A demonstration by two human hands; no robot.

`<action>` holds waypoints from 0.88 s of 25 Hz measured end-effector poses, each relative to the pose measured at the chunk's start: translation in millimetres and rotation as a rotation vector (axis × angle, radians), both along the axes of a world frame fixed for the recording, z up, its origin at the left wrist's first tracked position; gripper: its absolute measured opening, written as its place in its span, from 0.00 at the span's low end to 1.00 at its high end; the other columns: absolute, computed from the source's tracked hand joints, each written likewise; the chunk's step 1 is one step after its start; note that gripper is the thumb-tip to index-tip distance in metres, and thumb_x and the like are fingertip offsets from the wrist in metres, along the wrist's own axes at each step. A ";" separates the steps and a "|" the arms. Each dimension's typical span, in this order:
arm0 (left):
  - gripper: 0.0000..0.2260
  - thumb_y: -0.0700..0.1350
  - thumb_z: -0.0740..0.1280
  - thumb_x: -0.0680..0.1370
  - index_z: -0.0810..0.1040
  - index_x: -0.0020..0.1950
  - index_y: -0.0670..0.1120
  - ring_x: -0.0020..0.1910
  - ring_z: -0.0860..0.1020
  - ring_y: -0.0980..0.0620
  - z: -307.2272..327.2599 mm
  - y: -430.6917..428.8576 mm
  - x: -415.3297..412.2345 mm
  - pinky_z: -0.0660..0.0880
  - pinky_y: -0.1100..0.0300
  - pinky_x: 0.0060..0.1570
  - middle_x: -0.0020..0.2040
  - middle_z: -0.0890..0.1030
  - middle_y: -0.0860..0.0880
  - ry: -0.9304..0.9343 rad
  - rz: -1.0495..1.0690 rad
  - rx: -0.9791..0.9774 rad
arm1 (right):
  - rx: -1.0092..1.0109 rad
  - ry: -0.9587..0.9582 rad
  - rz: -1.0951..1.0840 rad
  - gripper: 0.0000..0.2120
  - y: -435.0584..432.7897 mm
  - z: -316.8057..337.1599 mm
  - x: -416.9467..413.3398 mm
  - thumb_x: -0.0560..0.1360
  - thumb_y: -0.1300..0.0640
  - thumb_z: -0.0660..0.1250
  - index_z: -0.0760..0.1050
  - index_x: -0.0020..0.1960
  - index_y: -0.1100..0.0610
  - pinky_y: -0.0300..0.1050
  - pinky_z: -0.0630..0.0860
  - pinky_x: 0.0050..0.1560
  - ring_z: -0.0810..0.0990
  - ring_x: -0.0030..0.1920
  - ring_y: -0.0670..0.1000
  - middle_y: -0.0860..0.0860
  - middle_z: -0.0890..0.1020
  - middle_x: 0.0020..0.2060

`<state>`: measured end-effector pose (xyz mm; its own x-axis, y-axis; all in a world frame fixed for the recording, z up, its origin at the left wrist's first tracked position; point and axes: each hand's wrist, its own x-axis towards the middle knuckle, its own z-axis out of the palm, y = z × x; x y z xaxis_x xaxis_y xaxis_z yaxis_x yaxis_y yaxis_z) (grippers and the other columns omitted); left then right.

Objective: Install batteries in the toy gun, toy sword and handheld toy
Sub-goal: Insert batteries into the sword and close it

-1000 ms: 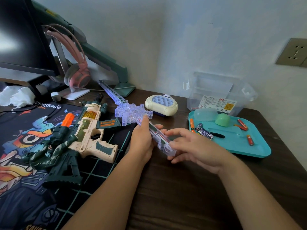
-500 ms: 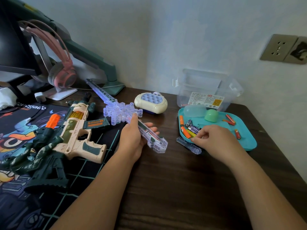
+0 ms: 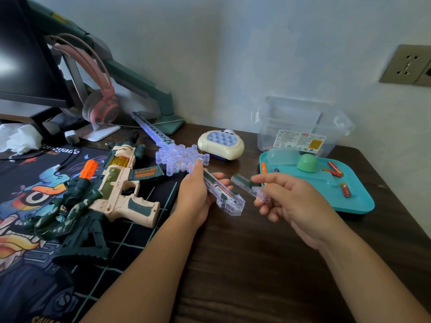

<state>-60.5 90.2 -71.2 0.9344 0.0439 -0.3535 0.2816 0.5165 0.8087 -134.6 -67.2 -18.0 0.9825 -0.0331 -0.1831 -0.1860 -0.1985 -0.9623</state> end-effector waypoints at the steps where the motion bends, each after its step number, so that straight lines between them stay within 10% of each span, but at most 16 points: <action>1: 0.21 0.53 0.57 0.84 0.73 0.59 0.34 0.34 0.84 0.48 0.0 -0.2 0.3 0.81 0.56 0.31 0.44 0.82 0.39 -0.011 0.002 0.007 | -0.020 0.006 0.029 0.10 2.8 0.5 -2.0 0.75 0.66 0.63 0.79 0.52 0.57 0.40 0.71 0.28 0.77 0.30 0.48 0.55 0.83 0.34; 22: 0.20 0.52 0.56 0.85 0.73 0.42 0.39 0.30 0.80 0.47 8.5 -3.5 -8.6 0.81 0.51 0.37 0.35 0.79 0.42 -0.021 0.020 0.014 | -0.014 0.118 0.046 0.13 18.2 -20.1 3.2 0.75 0.53 0.70 0.72 0.56 0.56 0.39 0.69 0.22 0.76 0.26 0.50 0.55 0.82 0.29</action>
<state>-69.1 86.7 -62.7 0.9404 0.0680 -0.3331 0.2542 0.5104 0.8216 -131.4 -49.0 -38.1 0.9546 0.0085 -0.2978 -0.2885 -0.2228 -0.9312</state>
